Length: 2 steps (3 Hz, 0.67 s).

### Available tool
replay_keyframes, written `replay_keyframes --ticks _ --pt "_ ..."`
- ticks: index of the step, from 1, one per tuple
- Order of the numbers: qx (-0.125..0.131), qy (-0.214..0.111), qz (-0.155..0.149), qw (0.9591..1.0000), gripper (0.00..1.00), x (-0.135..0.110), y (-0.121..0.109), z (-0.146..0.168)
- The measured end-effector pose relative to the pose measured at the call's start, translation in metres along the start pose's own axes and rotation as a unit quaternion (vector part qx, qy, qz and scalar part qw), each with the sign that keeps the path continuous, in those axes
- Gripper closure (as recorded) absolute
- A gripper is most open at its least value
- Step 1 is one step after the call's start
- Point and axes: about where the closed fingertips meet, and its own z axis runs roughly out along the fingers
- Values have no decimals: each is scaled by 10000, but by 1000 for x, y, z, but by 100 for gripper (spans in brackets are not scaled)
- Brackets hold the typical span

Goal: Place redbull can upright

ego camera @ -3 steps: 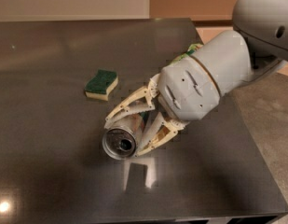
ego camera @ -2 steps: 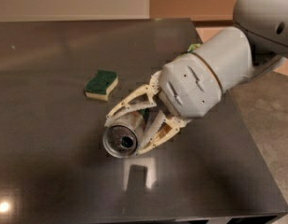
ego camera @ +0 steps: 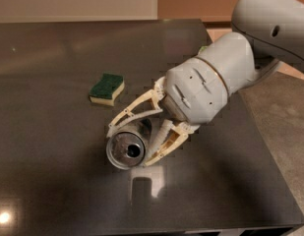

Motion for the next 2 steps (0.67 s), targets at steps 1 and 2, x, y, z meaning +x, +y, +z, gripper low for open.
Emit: replay_keyframes --ticks 1,2 --pt "184 -444 127 9988 100 -3 2 6" --pt "758 -802 267 9935 100 -9 2 10"
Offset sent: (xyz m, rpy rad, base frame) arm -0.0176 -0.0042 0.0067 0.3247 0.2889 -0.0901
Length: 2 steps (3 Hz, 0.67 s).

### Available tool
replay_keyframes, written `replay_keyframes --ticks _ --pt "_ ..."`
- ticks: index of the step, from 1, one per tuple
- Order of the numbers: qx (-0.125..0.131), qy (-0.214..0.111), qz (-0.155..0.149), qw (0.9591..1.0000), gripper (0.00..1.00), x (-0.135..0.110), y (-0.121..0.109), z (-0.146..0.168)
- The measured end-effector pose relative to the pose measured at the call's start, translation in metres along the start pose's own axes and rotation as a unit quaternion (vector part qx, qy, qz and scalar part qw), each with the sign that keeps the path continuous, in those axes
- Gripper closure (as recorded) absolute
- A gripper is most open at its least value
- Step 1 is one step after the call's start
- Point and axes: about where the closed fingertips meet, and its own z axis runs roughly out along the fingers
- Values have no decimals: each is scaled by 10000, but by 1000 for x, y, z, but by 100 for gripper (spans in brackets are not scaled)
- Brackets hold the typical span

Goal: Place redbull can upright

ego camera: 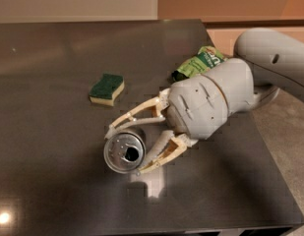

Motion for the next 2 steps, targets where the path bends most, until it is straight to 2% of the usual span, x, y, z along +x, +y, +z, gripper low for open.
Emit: replay_keyframes --ticks 1,2 --pt "812 -360 270 9957 100 -5 2 -1" --pt "1299 -782 632 9864 100 -5 7 -2"
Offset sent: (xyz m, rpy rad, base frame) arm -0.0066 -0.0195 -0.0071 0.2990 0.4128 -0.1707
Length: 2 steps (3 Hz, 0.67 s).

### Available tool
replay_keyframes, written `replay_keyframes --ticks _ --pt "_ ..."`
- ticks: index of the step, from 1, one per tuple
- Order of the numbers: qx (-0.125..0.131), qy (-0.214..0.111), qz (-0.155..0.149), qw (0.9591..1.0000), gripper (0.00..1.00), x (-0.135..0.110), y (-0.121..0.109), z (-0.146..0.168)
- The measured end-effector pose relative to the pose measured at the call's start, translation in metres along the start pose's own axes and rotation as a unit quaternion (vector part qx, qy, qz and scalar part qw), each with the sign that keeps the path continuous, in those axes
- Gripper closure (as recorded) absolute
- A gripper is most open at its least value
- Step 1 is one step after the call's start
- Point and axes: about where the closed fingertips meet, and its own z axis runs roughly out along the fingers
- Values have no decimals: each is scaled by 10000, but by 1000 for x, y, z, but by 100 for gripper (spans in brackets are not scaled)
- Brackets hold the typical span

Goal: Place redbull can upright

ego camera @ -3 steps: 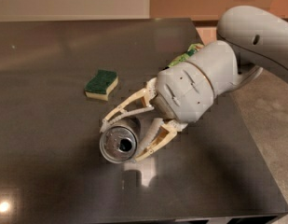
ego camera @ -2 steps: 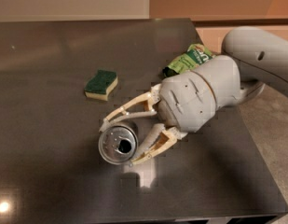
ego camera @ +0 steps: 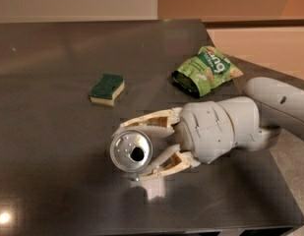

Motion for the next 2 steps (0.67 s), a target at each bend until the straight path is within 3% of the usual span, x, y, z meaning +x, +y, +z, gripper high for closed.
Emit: replay_keyframes --ticks 1,2 --pt "192 -208 277 9992 100 1 5 -7" --pt "103 -227 500 9984 100 2 10 -13"
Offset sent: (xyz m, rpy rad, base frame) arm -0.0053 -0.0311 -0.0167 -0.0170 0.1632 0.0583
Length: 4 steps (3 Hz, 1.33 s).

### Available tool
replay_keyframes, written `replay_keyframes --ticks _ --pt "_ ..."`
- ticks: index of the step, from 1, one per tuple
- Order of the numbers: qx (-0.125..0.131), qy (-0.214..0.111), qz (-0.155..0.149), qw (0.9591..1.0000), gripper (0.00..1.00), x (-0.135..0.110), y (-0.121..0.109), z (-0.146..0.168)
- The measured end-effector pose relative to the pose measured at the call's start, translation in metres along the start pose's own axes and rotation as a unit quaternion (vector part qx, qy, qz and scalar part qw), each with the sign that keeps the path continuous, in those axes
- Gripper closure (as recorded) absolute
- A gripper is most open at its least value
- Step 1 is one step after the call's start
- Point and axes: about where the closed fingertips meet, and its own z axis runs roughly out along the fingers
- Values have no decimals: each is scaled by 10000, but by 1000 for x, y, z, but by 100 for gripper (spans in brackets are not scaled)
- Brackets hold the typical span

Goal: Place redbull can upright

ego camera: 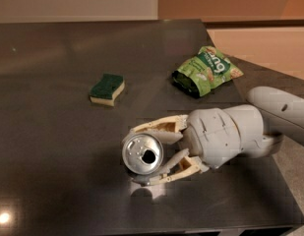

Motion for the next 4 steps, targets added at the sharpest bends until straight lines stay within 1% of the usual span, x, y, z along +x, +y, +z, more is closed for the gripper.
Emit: replay_keyframes --ticks 1,2,3,4 --pt "-223 64 209 9995 100 3 8 -5" --pt "-223 64 209 9995 100 3 8 -5" --pt "-143 168 210 9995 100 3 6 -4" --pt "248 451 340 9981 100 -1 7 -5"
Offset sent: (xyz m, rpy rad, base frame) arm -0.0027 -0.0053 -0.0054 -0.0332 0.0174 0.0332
